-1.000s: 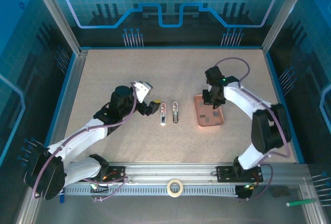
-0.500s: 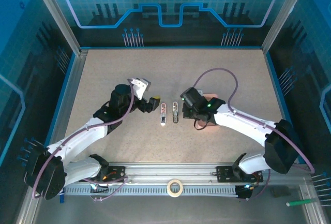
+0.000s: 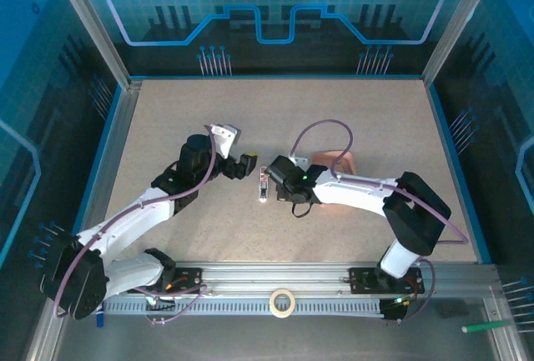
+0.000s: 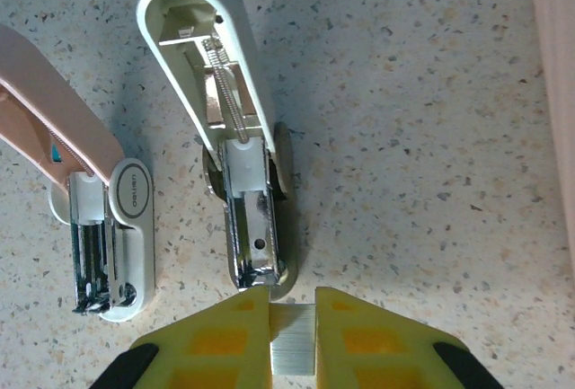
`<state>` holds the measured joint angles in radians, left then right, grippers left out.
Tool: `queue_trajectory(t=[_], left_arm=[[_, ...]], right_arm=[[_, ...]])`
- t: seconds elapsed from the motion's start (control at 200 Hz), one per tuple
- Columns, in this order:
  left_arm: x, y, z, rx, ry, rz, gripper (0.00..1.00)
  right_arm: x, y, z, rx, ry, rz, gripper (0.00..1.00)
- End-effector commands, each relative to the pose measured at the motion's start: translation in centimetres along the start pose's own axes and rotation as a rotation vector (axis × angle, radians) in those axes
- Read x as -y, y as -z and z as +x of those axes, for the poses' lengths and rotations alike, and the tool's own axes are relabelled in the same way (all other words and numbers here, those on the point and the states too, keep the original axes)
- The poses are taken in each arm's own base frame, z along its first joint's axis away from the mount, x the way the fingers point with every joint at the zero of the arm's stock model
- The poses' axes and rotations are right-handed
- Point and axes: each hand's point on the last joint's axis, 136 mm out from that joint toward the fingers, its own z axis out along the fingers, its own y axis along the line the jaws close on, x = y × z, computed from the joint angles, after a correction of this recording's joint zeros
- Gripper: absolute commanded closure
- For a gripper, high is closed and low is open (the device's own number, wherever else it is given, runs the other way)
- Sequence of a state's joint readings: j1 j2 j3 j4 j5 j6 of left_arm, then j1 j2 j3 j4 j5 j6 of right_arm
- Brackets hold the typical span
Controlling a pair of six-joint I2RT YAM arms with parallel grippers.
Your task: Load the staples into the stapler
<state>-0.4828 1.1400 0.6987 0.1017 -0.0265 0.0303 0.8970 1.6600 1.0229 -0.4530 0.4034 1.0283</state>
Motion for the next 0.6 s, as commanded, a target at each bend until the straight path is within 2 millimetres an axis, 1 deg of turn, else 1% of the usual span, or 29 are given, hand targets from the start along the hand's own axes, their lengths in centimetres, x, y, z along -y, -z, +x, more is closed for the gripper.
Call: queue_trajectory(t=[0.0, 0.235, 0.595], left_arm=[[-0.5, 0.3, -1.3, 0.023, 0.011, -0.023, 0.07], [-0.7, 0.4, -1.4, 0.026, 0.013, -0.028, 0.07], [-0.8, 0.5, -1.4, 0.03, 0.007, -0.028, 0.08]], right_arm=[[-1.7, -0.1, -0.6, 0.028, -0.003, -0.03, 0.85], [-2.5, -0.8, -1.1, 0.034, 0.03, -0.024, 0.85], [-2.5, -1.5, -1.3, 0.036, 0.054, 0.002, 0.85]])
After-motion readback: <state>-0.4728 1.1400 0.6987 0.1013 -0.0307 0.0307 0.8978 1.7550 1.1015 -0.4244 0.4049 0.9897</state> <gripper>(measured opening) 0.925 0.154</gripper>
